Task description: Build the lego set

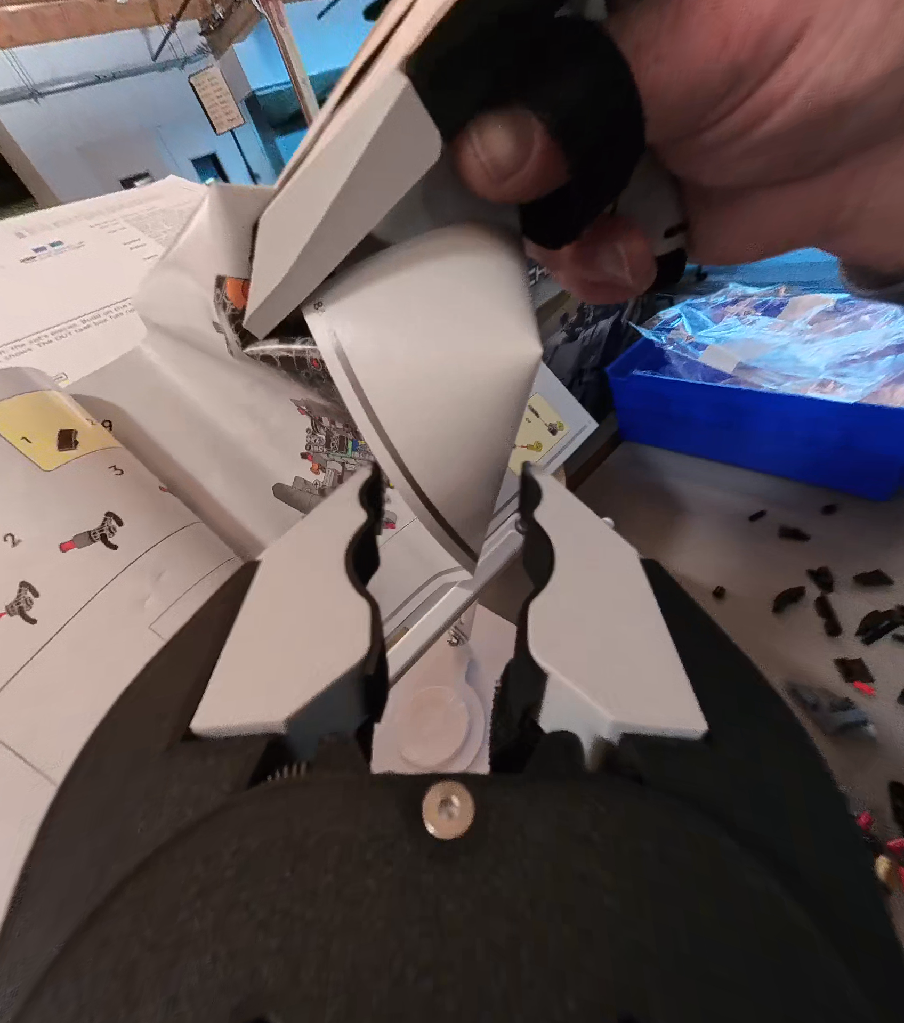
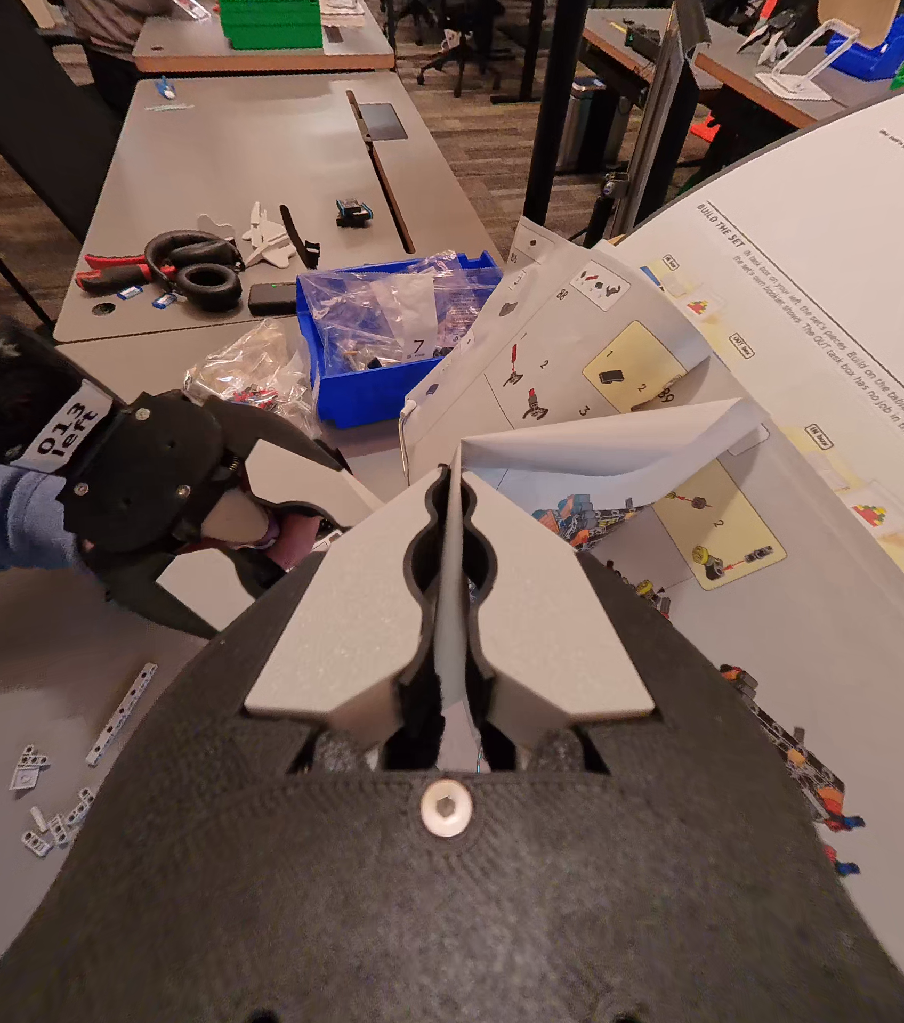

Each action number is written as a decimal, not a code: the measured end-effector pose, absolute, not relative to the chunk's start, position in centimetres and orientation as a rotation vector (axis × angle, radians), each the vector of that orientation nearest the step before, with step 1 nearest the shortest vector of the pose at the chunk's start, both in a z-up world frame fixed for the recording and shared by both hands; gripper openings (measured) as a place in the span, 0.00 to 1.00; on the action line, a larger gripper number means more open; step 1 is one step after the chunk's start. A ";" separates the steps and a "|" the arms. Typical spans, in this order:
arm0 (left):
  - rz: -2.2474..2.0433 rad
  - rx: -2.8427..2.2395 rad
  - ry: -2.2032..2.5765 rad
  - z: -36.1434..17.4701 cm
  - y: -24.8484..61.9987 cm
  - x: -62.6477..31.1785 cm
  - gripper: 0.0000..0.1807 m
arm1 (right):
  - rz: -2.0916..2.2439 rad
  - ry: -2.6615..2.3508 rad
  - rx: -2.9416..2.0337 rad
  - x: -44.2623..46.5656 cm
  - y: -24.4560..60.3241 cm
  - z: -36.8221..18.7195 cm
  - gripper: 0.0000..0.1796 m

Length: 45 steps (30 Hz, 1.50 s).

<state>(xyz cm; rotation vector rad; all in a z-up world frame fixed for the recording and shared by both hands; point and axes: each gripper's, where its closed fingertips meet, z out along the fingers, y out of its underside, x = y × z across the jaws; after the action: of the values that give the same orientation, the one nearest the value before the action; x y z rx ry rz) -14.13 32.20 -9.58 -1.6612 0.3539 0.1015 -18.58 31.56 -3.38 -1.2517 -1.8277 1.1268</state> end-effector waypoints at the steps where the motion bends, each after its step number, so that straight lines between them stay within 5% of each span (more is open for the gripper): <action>1: 0.082 -1.668 0.350 -9.6 32.3 -14.1 0.20 | 1.132 -1.827 -1.250 -18.6 31.5 -3.4 0.00; 10: 0.029 -1.683 0.363 -10.3 32.6 -13.6 0.01 | 1.167 -1.793 -1.262 -18.7 31.7 -3.5 0.01; 26: 0.002 -1.617 0.299 -9.2 31.7 -14.2 0.00 | 1.276 -1.520 -1.163 -15.4 34.1 0.2 0.28; 45: -0.029 -1.565 0.239 -7.9 29.9 -15.3 0.00 | 1.271 -1.303 -1.254 -15.9 37.4 -1.7 0.18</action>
<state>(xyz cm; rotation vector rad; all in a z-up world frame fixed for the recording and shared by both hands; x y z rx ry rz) -15.26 29.85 -7.87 -1.5654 0.2390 -0.0292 -15.88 37.41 -1.70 -1.2544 -1.3029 1.2711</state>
